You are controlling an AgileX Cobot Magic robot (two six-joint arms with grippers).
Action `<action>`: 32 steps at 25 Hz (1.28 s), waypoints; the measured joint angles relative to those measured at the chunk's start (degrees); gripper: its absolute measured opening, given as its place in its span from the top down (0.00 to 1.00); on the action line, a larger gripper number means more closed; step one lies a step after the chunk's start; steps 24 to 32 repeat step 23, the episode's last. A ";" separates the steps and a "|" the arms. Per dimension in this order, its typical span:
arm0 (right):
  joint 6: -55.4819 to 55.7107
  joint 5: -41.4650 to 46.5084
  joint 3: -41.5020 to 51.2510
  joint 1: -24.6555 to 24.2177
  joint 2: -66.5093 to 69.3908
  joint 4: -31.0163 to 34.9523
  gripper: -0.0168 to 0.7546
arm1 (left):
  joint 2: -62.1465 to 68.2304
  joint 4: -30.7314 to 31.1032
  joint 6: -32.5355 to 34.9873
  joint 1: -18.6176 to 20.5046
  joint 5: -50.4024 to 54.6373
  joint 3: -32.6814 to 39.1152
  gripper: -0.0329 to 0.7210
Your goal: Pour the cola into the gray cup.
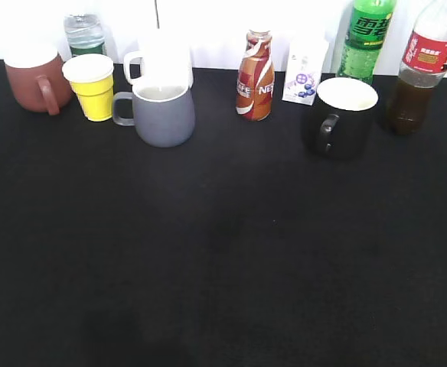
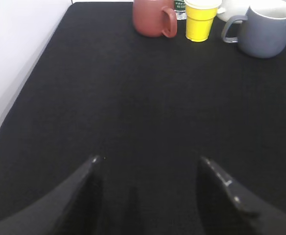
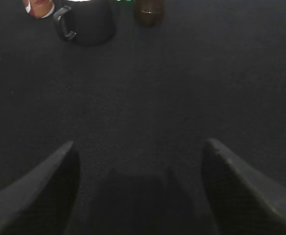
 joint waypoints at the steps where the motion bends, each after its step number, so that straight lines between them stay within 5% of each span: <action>1: 0.00 0.00 0.00 -0.83 0.00 0.00 0.22 | 0.00 0.00 0.00 0.00 0.00 0.00 0.35; 32: 0.00 0.00 0.00 -1.91 0.00 0.00 0.22 | 0.00 0.00 0.00 0.00 -0.04 0.00 0.35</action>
